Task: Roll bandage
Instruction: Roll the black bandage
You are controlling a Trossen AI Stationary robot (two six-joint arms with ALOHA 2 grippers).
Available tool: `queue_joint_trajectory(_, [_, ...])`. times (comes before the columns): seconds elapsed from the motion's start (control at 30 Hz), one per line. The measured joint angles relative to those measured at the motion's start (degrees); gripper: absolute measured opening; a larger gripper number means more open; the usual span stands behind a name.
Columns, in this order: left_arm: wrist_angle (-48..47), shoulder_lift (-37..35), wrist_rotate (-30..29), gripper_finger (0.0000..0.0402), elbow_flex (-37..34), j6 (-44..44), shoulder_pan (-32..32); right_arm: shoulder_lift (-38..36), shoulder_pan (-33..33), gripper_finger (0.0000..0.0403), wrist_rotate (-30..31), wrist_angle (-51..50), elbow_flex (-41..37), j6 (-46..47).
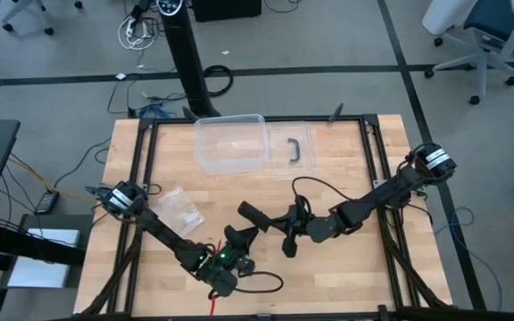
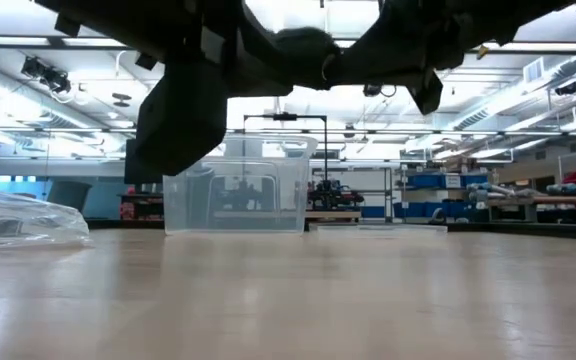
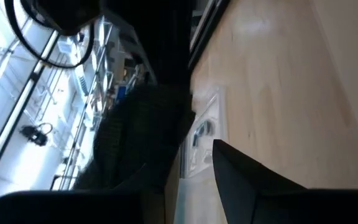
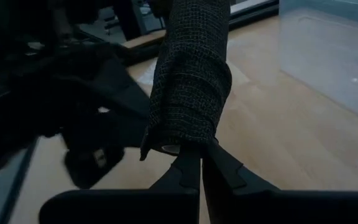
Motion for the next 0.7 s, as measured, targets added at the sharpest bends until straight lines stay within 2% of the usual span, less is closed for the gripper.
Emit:
queue_joint_trajectory(0.47, [3.6, 0.0, -1.1, 0.0102, 1.9, -0.3, 1.1, -0.2, -1.1, 0.0, -0.7, 0.1, 0.0, 1.2])
queue_joint_trajectory(0.7, [3.7, 0.0, -2.0, 0.0102, 2.5, 2.7, 0.7, -0.2, -1.9, 0.0, -2.6, 0.4, 0.0, 0.9])
